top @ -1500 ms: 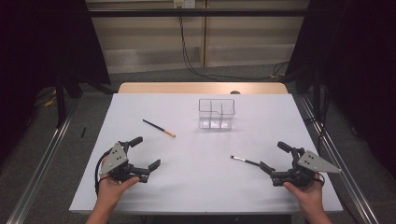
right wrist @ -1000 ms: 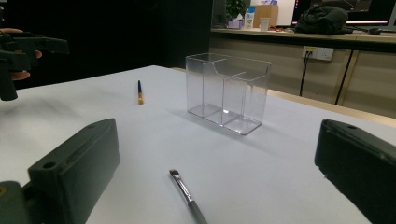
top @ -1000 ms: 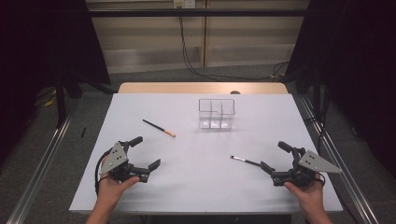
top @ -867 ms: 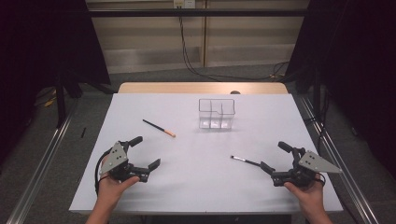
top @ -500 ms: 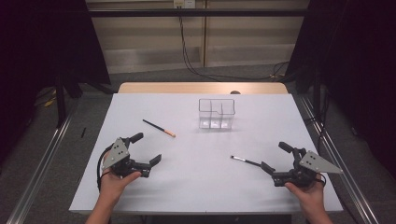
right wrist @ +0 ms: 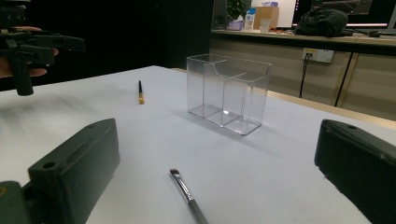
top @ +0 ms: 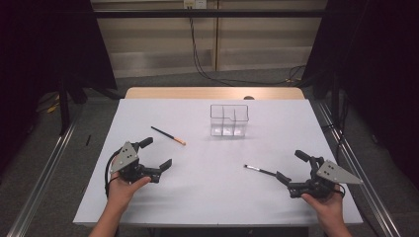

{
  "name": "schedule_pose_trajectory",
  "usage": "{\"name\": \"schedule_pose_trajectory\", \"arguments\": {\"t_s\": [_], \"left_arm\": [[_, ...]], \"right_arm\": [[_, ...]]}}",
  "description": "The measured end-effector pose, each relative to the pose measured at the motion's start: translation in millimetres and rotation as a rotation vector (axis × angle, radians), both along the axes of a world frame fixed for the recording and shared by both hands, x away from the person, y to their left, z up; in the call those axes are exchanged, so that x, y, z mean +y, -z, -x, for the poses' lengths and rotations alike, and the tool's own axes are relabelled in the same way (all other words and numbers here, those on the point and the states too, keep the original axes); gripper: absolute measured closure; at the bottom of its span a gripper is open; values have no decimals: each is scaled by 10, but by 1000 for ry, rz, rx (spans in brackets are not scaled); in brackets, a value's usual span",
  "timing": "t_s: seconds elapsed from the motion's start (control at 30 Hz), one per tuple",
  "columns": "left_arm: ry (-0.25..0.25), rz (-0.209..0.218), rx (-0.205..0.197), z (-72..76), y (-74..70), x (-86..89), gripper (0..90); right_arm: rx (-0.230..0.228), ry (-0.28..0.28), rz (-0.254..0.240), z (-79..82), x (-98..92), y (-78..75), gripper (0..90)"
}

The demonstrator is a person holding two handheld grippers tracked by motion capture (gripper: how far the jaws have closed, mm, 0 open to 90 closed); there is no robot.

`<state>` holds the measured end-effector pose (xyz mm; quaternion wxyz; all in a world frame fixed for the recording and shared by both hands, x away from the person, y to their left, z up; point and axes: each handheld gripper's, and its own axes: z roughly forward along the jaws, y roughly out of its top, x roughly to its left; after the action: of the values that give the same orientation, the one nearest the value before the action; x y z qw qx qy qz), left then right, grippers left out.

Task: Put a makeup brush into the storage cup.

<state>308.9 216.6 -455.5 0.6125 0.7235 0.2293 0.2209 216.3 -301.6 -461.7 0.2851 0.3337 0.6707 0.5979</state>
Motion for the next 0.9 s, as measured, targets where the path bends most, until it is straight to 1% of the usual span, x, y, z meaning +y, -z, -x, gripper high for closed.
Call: {"name": "schedule_pose_trajectory", "arguments": {"t_s": [0.13, 0.17, 0.23, 0.27, 0.3, 0.37, 0.43, 0.53, 0.63, 0.8, 0.83, 0.87, 0.9], "left_arm": [[-12, 8, -7, -46, -25, -7, 0], [-14, 14, -7, -64, -31, -12, 0], [-20, 7, -11, -110, -41, -17, 0], [-22, 16, -8, -144, -43, -32, 0], [-22, 16, -8, -144, -43, -32, 0], [-27, 8, -13, -184, -51, -44, 0], [-31, 14, -15, -222, -56, -67, 0], [-30, 3, -19, -276, -62, -89, 0], [-30, 3, -21, -336, -68, -116, 0], [-35, 7, -18, -396, -67, -127, 0], [-37, 13, -15, -410, -65, -131, 0], [-40, 10, -17, -426, -67, -131, 0], [-45, 17, -14, -437, -67, -136, 0]], "right_arm": [[-2, 1, -1, -2, -2, -1, 0], [-2, 1, -1, -2, -3, -2, 0], [-2, 0, 1, -1, -2, -2, 0], [-1, -1, -1, 0, -4, -2, 0], [-1, 0, 0, -1, -5, -2, 0], [-3, 0, 0, -3, -9, -1, 0], [-2, 0, 0, -1, -11, -3, 0], [-2, 1, 1, 3, -12, -6, 0], [-5, 0, 0, 2, -18, -10, 0], [-4, -1, 1, 2, -15, -8, 0], [-6, -1, 2, 1, -13, -9, 0], [-7, -3, 2, 2, -12, -11, 0], [-7, -3, 2, 3, -13, -11, 0]]}}
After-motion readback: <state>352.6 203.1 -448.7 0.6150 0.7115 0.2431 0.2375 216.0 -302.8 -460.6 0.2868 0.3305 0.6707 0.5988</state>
